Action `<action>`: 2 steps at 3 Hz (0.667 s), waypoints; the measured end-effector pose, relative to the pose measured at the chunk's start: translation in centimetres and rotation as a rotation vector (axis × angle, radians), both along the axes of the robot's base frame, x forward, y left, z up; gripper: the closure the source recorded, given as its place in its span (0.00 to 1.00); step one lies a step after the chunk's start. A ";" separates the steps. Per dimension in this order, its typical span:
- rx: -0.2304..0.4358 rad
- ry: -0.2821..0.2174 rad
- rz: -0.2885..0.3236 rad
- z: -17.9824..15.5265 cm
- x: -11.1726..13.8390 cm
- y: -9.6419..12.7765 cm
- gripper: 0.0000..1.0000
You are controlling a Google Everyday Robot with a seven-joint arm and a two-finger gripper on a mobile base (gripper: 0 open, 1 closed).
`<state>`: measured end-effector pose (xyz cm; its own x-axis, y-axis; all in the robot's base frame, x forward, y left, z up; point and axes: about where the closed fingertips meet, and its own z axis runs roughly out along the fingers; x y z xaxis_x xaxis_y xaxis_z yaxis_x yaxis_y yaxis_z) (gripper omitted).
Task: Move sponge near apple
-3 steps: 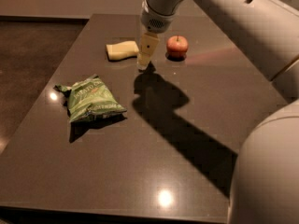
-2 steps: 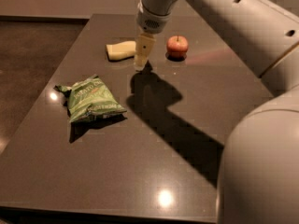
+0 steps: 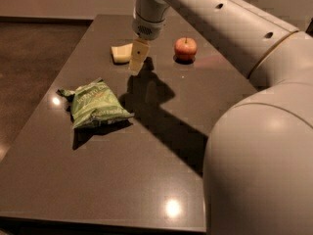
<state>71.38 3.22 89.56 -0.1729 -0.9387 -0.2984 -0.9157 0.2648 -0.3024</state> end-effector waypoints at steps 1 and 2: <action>0.022 -0.033 -0.093 -0.8 0.9 0.9 0.00; 0.050 -0.067 -0.173 -1.8 2.1 2.0 0.00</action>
Offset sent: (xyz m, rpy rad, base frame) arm 0.0370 0.0328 -0.0243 0.0921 -0.1141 -0.2832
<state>73.45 5.25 87.80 -0.3088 -0.8802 -0.3603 -0.8334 0.4330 -0.3434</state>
